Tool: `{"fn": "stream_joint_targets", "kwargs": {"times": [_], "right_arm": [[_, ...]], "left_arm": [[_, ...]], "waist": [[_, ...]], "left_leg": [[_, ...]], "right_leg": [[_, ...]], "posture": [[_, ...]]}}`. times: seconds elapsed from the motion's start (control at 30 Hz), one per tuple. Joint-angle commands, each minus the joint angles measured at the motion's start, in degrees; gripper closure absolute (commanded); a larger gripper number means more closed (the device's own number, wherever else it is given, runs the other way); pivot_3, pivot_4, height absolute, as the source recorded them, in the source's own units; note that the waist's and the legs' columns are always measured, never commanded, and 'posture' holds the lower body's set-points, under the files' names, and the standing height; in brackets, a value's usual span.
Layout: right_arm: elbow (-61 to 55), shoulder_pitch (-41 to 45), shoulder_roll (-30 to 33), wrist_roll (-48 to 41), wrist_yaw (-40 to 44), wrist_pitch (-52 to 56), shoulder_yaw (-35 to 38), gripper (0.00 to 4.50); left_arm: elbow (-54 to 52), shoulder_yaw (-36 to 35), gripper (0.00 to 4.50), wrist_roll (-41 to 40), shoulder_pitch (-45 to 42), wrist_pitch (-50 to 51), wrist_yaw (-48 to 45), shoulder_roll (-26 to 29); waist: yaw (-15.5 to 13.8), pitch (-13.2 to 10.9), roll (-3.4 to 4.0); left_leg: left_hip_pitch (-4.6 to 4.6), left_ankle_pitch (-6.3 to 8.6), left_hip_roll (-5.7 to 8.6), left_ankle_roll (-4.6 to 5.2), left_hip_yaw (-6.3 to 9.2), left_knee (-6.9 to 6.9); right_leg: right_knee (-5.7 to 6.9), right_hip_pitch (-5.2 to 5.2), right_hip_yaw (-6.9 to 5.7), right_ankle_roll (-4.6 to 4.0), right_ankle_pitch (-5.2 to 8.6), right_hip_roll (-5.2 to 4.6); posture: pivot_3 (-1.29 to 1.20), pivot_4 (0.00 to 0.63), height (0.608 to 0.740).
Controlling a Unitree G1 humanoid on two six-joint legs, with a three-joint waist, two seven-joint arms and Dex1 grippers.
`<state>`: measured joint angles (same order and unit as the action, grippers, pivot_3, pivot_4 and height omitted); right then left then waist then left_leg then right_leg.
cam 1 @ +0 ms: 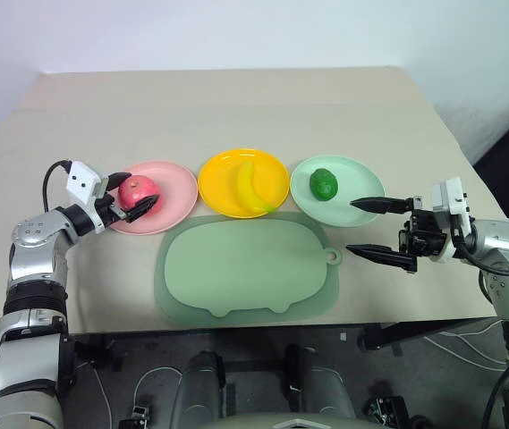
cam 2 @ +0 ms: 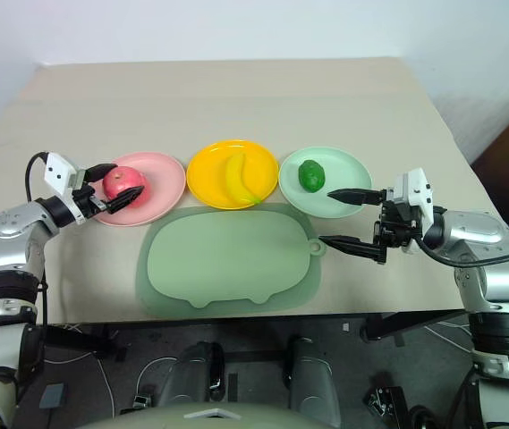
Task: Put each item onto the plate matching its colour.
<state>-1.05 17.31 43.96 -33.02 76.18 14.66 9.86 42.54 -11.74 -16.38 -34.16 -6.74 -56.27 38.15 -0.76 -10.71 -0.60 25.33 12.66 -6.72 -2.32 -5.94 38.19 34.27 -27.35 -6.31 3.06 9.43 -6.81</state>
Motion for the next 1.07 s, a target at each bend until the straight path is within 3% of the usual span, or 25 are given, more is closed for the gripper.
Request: {"fn": "stream_joint_targets", "kwargs": {"times": [0.03, 0.3, 0.43, 0.63, 1.07], "right_arm": [[-1.89, 0.79, -0.20, -1.34, -0.15, -0.20, 0.75, 0.00], [-2.75, 0.13, -0.02, -2.25, -0.13, 0.42, 1.19, 0.00], [-2.43, -0.43, 0.50, -2.40, 0.10, 0.29, 1.73, 0.00], [-0.02, -1.01, 1.86, -1.26, 0.49, -1.37, 3.28, 0.00], [6.43, -3.16, 5.15, 1.06, 0.35, -5.18, 7.80, 0.00]], "left_arm": [[-2.65, -2.77, 0.00, -1.88, -1.34, -0.42, 0.21, 1.54], [-12.01, -6.11, 0.00, -8.03, 1.28, 2.43, -7.09, 4.93], [-19.51, -7.68, 0.00, -13.55, 6.24, 6.03, -14.76, 7.17], [-22.56, -11.64, 0.00, -16.65, 15.37, 5.93, -22.39, 10.64], [-26.22, -13.20, 0.00, -17.48, 26.85, 6.61, -21.82, 7.47]], "waist": [[0.00, 0.00, 0.00], [0.05, 0.00, -0.01], [0.09, 0.00, 0.00], [0.04, -0.01, 0.01], [0.15, -0.01, 0.03]], "left_leg": [[0.00, -0.01, 0.00, 0.01, 0.00, 0.00], [-0.01, -0.03, 0.00, 0.05, 0.01, 0.00], [-0.02, -0.03, 0.00, 0.04, 0.01, -0.01], [-0.01, 0.05, -0.01, -0.08, 0.00, 0.00], [0.00, 0.06, -0.02, -0.09, -0.04, -0.02]], "right_leg": [[0.01, 0.00, 0.00, 0.00, 0.00, 0.00], [0.04, -0.01, 0.00, -0.01, -0.01, 0.00], [0.04, -0.01, 0.00, -0.01, 0.00, 0.00], [0.01, -0.03, 0.00, -0.01, 0.00, -0.01], [-0.18, -0.02, -0.01, -0.01, 0.01, -0.03]], "posture": [[0.00, 0.150, 0.684], [0.00, 0.150, 0.684], [0.00, 0.150, 0.684], [0.00, 0.150, 0.684], [0.00, 0.150, 0.684]]}}
